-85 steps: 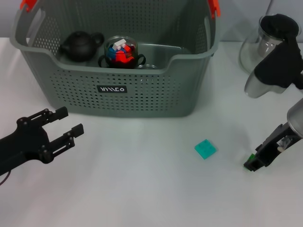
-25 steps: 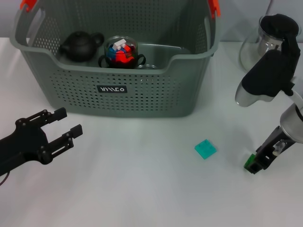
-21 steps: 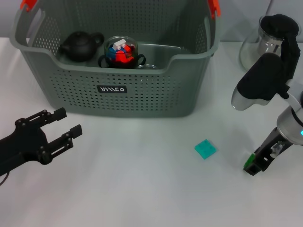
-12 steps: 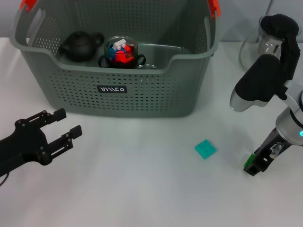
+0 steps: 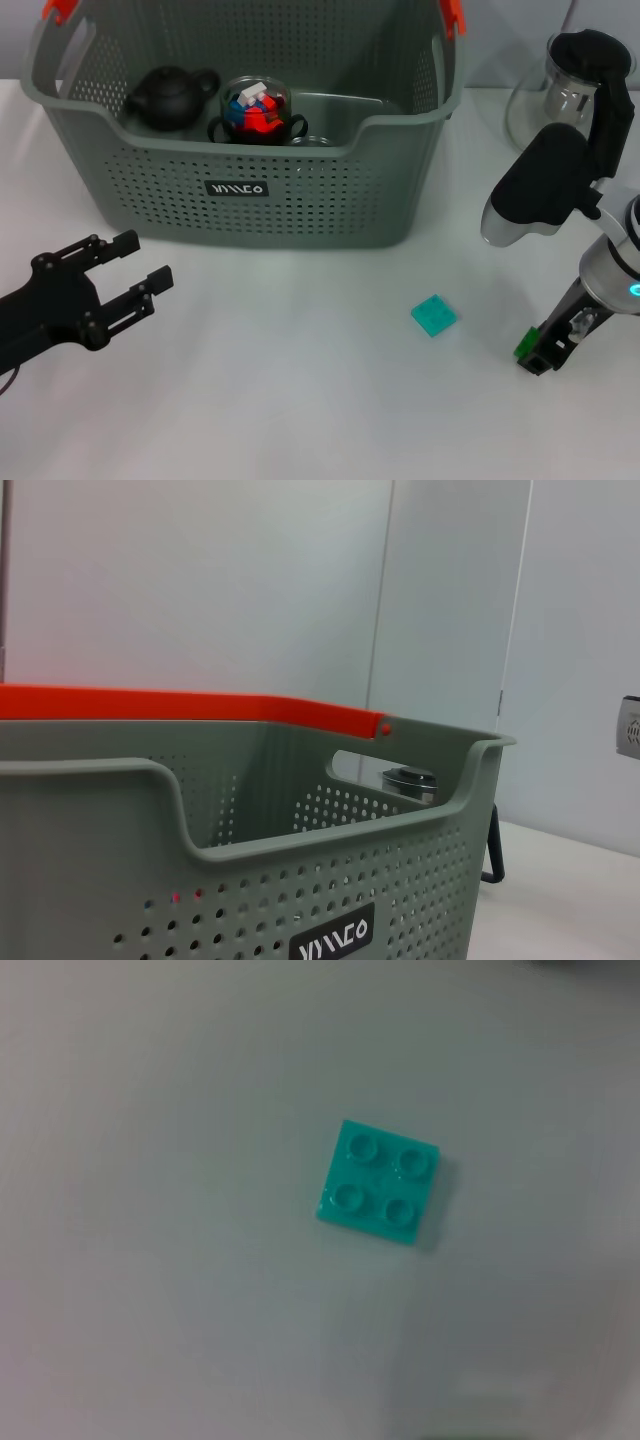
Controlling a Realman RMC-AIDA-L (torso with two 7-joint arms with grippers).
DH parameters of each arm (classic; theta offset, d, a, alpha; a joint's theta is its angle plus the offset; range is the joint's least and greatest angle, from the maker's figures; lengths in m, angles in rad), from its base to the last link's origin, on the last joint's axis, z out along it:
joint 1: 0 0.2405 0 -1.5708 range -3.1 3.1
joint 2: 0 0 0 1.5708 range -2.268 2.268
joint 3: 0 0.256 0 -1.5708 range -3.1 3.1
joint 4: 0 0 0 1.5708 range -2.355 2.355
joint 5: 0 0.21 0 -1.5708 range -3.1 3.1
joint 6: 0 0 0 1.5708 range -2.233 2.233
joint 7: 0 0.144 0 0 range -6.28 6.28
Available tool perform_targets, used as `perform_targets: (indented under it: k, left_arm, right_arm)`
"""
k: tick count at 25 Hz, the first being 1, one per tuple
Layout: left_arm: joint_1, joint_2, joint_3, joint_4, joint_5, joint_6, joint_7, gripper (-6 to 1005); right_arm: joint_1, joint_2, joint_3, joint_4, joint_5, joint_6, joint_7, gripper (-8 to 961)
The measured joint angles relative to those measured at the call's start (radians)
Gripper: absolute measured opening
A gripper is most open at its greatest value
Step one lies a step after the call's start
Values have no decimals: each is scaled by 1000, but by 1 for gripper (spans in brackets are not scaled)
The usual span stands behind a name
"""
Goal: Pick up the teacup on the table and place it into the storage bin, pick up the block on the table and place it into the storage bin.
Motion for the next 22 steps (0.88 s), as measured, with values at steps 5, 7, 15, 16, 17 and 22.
perform_targets:
  k: [5, 7, 15, 16, 17, 22]
  left_arm:
    - [0, 0, 0, 0, 0, 0, 0, 609]
    - [0, 0, 0, 0, 0, 0, 0, 609]
    - [0, 1, 0, 3, 0, 0, -3, 609]
    - [0, 2, 0, 3, 0, 0, -2, 609]
    - [0, 2, 0, 3, 0, 0, -2, 609]
    - [-6, 3, 0, 3, 0, -10, -2, 609]
  right_arm:
    - [-10, -1, -3, -33, 0, 1, 9, 483]
    - [-22, -2, -1, -68, 0, -2, 11, 427]
    - [-165, -5, 175, -415, 139, -39, -51, 426]
    - [-176, -4, 216, -429, 187, -47, -78, 426]
    - [-193, -5, 281, -445, 263, -58, -115, 426]
    - [-236, -4, 473, -421, 584, -175, -340, 427]
